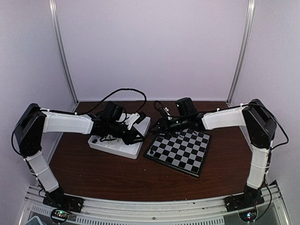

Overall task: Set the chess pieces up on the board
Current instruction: Place the chess piece on the chessboard.

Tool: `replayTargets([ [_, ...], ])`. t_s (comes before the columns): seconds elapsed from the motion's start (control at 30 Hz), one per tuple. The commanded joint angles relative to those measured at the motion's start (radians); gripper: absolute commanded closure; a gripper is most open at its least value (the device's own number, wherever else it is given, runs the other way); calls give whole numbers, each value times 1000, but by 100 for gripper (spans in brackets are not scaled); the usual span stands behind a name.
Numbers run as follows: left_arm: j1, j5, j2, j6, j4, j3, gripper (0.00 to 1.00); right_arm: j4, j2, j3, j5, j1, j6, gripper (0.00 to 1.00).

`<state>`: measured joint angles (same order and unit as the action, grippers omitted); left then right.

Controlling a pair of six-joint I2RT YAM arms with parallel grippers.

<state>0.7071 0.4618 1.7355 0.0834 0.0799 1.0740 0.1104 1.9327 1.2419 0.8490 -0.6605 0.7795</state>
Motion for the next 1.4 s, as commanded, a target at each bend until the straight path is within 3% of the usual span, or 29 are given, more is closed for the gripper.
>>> replayTargets([
  [0.0, 10, 40, 16, -29, -45, 30, 83, 38, 23, 42, 34, -21, 12, 60],
  [0.1, 12, 42, 18, -36, -35, 35, 83, 44, 34, 49, 46, -32, 13, 67],
  [0.37, 14, 34, 18, -46, -23, 35, 83, 51, 61, 63, 65, -51, 21, 70],
  [0.67, 14, 20, 18, -50, -17, 34, 83, 49, 53, 59, 68, -56, 18, 88],
  [0.77, 14, 2, 11, -51, -24, 23, 74, 17, 42, 64, 52, -56, -7, 96],
  [0.93, 15, -54, -59, -48, -73, -50, 59, -225, 15, 123, -67, -54, -185, 96],
  [1.13, 15, -123, -132, -43, -93, -98, 55, -622, 20, 263, -371, -56, -444, 94],
  [1.37, 14, -313, -236, 19, -96, -163, 54, -755, 51, 340, -528, -71, -555, 94],
])
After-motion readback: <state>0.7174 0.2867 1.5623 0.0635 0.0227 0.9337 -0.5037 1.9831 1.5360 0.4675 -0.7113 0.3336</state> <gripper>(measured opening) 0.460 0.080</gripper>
